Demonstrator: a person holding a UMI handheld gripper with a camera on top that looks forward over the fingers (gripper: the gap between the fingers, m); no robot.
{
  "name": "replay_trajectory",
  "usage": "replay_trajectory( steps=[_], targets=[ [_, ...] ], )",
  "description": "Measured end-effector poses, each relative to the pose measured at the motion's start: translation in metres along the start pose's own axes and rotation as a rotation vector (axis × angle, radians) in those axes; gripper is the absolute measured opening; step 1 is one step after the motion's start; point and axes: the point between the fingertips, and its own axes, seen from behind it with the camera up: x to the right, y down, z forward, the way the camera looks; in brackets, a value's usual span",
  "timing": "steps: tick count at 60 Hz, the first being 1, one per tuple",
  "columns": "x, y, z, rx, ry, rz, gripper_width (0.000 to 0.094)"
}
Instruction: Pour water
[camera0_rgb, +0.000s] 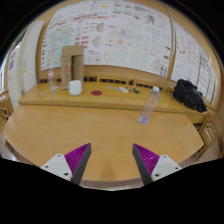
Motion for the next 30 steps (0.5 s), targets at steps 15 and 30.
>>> replay_trajectory(
  steps=[15, 30],
  targets=[
    [0.140, -0.046, 0.148, 0.106, 0.054, 0.048, 0.0850],
    [0.204, -0.111, 0.278, 0.212, 0.021, 0.112, 0.0848]
  ],
)
